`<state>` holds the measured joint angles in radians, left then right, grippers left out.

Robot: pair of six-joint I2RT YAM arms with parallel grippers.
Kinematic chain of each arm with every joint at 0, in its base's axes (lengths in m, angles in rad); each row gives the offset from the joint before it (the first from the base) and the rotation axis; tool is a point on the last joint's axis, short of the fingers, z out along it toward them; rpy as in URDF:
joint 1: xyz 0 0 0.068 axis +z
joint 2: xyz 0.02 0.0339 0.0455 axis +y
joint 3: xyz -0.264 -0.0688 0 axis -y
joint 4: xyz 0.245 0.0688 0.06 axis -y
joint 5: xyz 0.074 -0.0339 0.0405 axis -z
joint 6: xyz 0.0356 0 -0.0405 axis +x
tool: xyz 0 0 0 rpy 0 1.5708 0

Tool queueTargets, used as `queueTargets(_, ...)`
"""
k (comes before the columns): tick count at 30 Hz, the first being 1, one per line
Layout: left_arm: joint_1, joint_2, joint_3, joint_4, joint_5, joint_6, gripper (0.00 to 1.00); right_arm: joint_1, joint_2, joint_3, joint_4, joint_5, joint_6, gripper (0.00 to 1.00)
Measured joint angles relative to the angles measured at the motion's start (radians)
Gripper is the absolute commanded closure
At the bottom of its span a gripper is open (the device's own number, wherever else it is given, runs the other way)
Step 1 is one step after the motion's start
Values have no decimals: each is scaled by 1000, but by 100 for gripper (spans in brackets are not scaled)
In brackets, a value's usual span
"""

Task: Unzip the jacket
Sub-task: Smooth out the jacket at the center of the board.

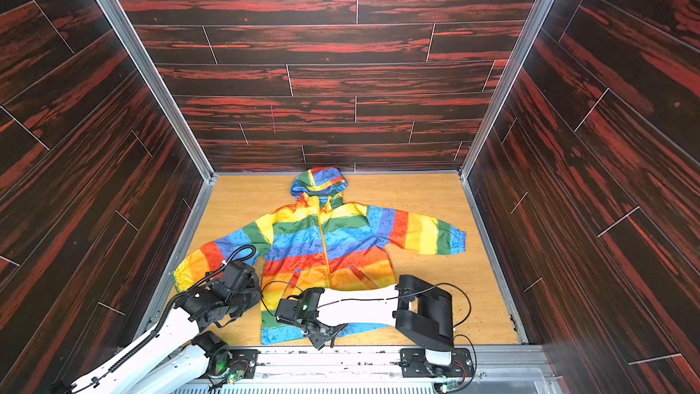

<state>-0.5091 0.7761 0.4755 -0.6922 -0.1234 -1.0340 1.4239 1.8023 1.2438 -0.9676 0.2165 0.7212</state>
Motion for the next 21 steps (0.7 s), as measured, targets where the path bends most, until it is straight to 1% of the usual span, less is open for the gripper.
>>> queueTargets(3, 0, 10, 26, -8, -15, 15, 100, -10, -119, -79, 29, 0, -3, 36)
queueTargets(6, 0, 42, 39, 5, 6, 25, 100, -56, -285, -193, 100, -52, -6, 42)
queueTargets(7, 0, 60, 40, 15, 24, 29, 100, -81, -333, -225, 128, -69, -6, 47)
queueTargets(9, 0, 101, 40, 43, 67, 32, 100, -138, -413, -281, 190, -107, -4, 61)
queueTargets(11, -3, 138, 40, 80, 112, 33, 100, -192, -462, -322, 251, -142, 3, 70)
queueTargets(13, -10, 169, 40, 118, 148, 34, 100, -228, -471, -344, 303, -169, 5, 75)
queueTargets(15, -19, 188, 41, 137, 169, 36, 100, -237, -449, -347, 346, -195, 0, 80)
queueTargets(17, -26, 206, 42, 151, 184, 38, 100, -237, -407, -346, 397, -224, -6, 85)
queueTargets(21, -31, 241, 40, 170, 197, 37, 100, -237, -295, -346, 495, -280, -2, 89)
